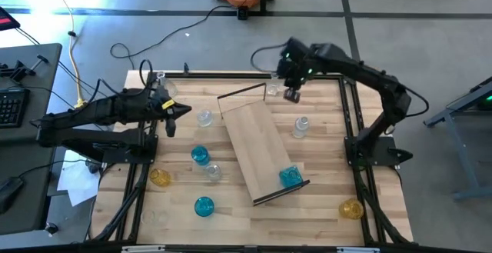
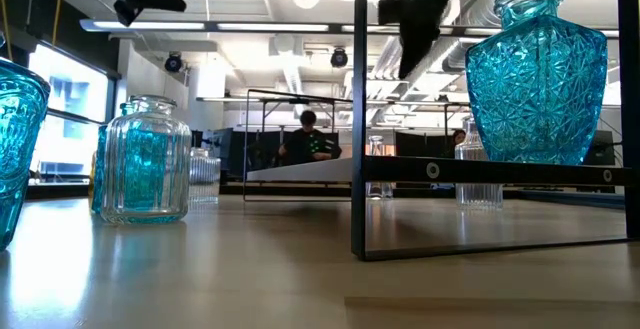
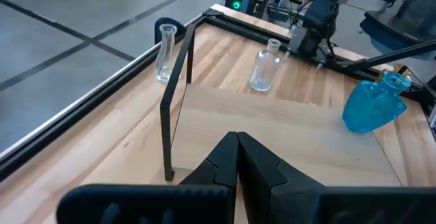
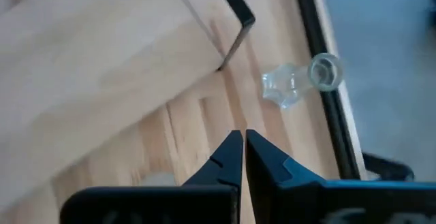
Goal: Sort vases onto shelf
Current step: Put the transparent crystal vase on the shelf
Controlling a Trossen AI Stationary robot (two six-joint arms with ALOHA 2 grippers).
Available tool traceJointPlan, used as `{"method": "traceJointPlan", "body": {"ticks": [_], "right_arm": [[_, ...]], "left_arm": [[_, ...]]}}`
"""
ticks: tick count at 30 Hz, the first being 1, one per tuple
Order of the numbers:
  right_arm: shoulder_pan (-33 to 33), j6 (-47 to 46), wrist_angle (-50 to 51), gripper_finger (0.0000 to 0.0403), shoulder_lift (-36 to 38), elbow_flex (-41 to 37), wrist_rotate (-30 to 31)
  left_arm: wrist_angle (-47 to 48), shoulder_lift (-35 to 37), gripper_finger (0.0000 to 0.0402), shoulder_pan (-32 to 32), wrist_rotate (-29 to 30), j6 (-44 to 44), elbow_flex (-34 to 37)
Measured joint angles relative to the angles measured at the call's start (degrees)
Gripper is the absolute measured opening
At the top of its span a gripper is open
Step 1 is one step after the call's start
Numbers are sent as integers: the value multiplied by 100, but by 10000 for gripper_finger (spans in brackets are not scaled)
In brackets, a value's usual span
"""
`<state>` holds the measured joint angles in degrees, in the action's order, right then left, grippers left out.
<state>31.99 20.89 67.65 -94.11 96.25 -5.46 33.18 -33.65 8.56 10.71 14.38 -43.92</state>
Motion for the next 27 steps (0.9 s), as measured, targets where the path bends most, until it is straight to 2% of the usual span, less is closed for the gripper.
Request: {"method": "traceJointPlan", "body": {"ticks": [4,8,14,18,22,27], "right_arm": [[478,1539,196,0,0,0,-931],[743,2602,125,0,0,0,-1225],[1050,2760,-332,0,-72,3,-1134],[1251,2783,-364,0,-525,190,-1102],[1342,2934,-86,0,-1222,698,-844],[1339,2978,646,0,-2117,1742,-799]], "left_arm": [[-30,-13,3,0,25,3,5],[-22,-52,3,0,66,57,5],[-55,-48,3,0,394,95,5],[-173,-46,3,0,538,159,5],[-309,-46,3,0,543,176,5],[-329,-46,3,0,581,212,5]]}}
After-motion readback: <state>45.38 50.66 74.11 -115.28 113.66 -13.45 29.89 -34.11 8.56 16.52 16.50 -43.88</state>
